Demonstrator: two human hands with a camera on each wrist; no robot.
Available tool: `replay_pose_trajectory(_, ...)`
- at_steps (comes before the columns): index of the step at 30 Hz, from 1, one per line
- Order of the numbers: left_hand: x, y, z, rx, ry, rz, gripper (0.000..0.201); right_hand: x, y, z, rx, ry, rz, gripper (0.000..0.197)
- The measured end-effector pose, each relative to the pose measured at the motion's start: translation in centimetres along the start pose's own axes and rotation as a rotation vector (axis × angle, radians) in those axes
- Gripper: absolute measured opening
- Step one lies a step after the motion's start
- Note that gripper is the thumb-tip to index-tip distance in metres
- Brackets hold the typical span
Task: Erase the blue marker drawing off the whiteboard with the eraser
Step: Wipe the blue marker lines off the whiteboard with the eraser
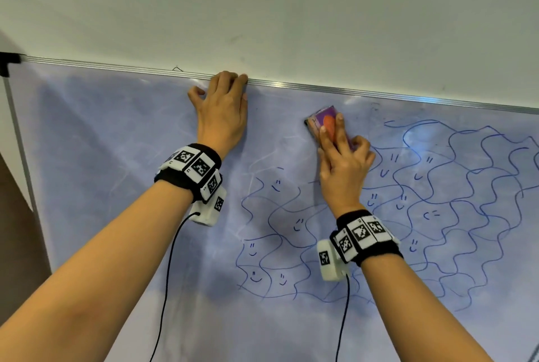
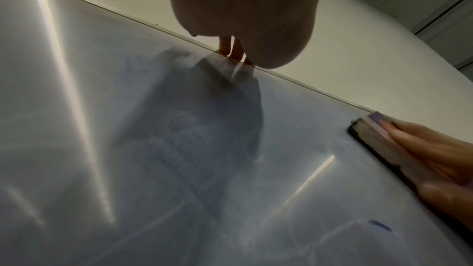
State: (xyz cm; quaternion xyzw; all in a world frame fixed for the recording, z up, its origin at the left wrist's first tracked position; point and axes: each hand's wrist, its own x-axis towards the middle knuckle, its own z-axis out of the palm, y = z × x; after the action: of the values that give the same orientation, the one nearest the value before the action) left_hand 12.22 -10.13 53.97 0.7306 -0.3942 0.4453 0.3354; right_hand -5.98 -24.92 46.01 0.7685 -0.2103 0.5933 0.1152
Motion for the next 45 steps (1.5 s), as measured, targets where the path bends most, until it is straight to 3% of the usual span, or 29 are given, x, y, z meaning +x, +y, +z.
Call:
replay_pose_trajectory(3, 0.0, 0.1, -0.1, 0.004, -0.002, 0.001, 0.032, -2.6, -1.5, 0.6, -0.020, -0.016, -0.066, 0.059)
replay_pose_trajectory(8, -0.2, 0.0, -0.5, 0.027, -0.042, 0.016, 0.035, -12.4, -2.5, 2.0, 0.044, -0.189, -0.430, 0.064)
replay_pose_trajectory(11, -0.2, -0.2, -0.8, 0.039, -0.066, 0.035, 0.036, -11.5, -2.0, 1.7, 0.064, -0.188, -0.537, 0.066)
replay_pose_trajectory(15, -0.3, -0.2, -0.6, 0.043, -0.068, 0.038, 0.038, -6.6, -2.7, 1.3, 0.051, -0.163, -0.396, 0.070)
replay_pose_trajectory(18, -0.6, -0.2, -0.3, 0.053, -0.075, 0.034, 0.041, -6.1, -3.6, 1.9, 0.043, -0.154, -0.333, 0.065)
replay_pose_trajectory(20, -0.8, -0.3, 0.0, 0.057, -0.086, 0.032, 0.044, -7.7, -4.3, 2.2, 0.052, -0.178, -0.380, 0.070)
replay_pose_trajectory(24, -0.8, -0.5, 0.1, 0.062, -0.114, 0.030, 0.046, -12.0, -4.3, 2.9, 0.076, -0.243, -0.628, 0.066)
replay_pose_trajectory(27, -0.8, -0.6, -0.3, 0.081, -0.130, 0.040, 0.046, -10.7, -3.8, 3.0, 0.102, -0.220, -0.706, 0.067)
replay_pose_trajectory(31, -0.7, -0.6, -0.4, 0.086, -0.142, 0.039, 0.047, -6.6, -4.3, 2.4, 0.099, -0.171, -0.510, 0.080)
replay_pose_trajectory(34, -0.8, -0.5, -0.2, 0.078, -0.131, 0.029, 0.047, -6.5, -5.1, 2.6, 0.109, -0.155, -0.422, 0.085)
replay_pose_trajectory(37, -0.8, -0.5, -0.1, 0.076, -0.123, 0.025, 0.047, -10.0, -5.1, 3.5, 0.106, -0.218, -0.557, 0.073)
replay_pose_trajectory(41, -0.7, -0.7, -0.4, 0.094, -0.147, 0.033, 0.048, -14.6, -4.5, 3.5, 0.046, -0.485, -0.836, 0.089)
replay_pose_trajectory(45, -0.7, -0.5, -0.6, 0.102, -0.160, 0.036, 0.049, -12.7, -4.9, 3.2, 0.024, -0.506, -0.888, 0.078)
